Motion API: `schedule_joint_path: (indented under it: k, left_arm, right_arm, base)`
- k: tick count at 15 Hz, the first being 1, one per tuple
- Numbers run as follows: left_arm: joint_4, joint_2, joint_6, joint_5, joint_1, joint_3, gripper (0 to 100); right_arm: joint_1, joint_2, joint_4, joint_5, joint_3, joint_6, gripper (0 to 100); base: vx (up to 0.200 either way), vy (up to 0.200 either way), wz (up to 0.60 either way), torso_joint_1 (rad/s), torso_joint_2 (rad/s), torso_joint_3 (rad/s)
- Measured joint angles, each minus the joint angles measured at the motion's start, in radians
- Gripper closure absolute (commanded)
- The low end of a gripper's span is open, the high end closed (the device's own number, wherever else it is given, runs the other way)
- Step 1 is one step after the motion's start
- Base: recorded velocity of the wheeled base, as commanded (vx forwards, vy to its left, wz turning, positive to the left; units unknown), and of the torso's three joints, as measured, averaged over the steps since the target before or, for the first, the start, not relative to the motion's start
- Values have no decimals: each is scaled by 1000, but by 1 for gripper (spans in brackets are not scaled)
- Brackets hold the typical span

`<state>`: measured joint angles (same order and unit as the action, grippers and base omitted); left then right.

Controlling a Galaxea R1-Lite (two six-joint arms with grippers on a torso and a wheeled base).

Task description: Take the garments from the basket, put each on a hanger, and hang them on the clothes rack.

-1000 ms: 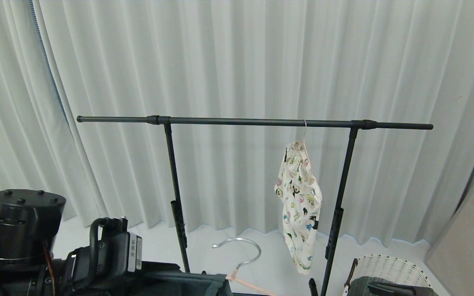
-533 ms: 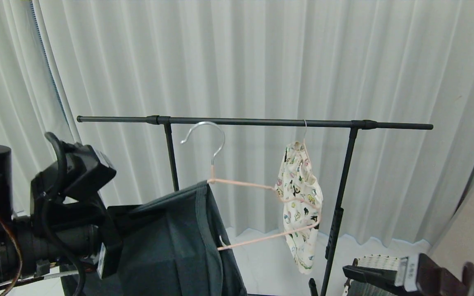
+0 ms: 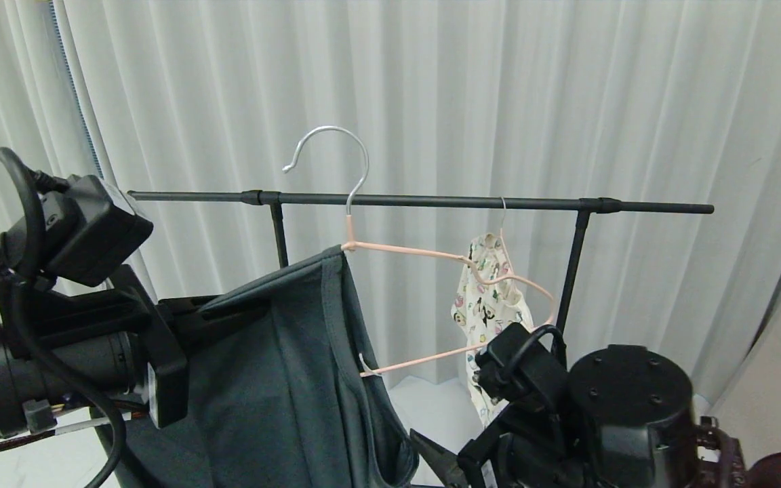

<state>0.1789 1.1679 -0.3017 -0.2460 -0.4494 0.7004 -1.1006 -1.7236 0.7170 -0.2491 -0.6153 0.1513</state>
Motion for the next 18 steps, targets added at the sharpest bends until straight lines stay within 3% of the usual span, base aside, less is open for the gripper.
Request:
schedule_joint_path:
  k: [6,11,18]
  left_arm:
    - [0,-2,0,2,-6,12,100]
    - [0,-1,2,20,-4,4,100]
    - [30,-10,-5,38,39,-48,100]
  right_arm:
    - [-1,-119,-1,-35,-38,0,0]
    - [-6,-141,-128,-171,-27,-3,0]
    - [159,-4,-158,-210,85,-63,0]
  base:
    - [0,0,0,0,0,0]
    - [0,0,0,0,0,0]
    - [0,0,0,0,0,0]
